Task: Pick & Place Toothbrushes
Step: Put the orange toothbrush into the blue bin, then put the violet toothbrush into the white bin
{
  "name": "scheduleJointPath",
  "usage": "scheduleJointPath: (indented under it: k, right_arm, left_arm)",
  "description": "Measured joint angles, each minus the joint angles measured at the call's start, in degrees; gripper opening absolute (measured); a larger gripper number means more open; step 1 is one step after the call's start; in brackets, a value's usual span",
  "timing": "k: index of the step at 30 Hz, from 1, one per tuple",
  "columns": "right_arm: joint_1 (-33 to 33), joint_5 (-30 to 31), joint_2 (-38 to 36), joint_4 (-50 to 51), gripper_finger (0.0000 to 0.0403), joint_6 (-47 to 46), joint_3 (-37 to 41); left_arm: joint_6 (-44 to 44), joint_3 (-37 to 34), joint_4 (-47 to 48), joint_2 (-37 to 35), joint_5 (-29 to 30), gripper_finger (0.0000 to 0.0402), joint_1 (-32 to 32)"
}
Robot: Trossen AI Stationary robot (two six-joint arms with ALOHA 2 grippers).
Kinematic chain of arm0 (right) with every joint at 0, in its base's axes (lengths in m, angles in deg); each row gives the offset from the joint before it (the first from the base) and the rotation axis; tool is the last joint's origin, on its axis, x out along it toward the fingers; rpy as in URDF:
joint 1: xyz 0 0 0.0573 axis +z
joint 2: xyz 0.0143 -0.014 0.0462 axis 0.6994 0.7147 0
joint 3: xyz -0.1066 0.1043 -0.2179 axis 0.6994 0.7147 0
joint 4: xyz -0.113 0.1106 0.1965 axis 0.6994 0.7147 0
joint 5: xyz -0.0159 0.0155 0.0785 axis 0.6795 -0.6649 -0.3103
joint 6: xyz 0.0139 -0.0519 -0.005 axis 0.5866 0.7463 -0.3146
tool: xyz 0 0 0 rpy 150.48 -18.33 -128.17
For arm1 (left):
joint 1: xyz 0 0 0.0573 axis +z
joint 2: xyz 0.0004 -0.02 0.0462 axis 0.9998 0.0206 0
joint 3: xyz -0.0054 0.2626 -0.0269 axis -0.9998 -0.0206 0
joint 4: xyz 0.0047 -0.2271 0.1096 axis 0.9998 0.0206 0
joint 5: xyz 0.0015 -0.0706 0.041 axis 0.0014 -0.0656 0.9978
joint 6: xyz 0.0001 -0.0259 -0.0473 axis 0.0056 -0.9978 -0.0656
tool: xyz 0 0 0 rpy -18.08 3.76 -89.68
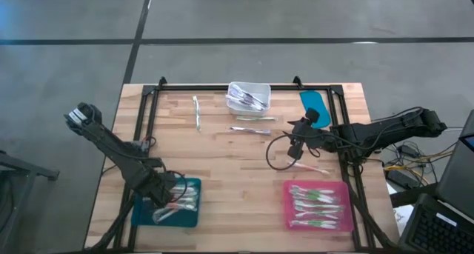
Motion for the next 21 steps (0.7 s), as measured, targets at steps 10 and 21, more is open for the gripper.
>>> scheduleJointPath:
  k: [10,21]
  right_arm:
    - [0.0,0.0,0.0,-2.5,0.0197,0.4,0.0]
    - [0.0,0.0,0.0,-4.6,0.0164,3.7,-0.4]
  left_arm:
    - [-2.4,2.2,-0.3,0.0,-1.0,0.0127,0.1]
    - [-6.4,10.6,-0.4,0.0,12.3,0.0113,0.6]
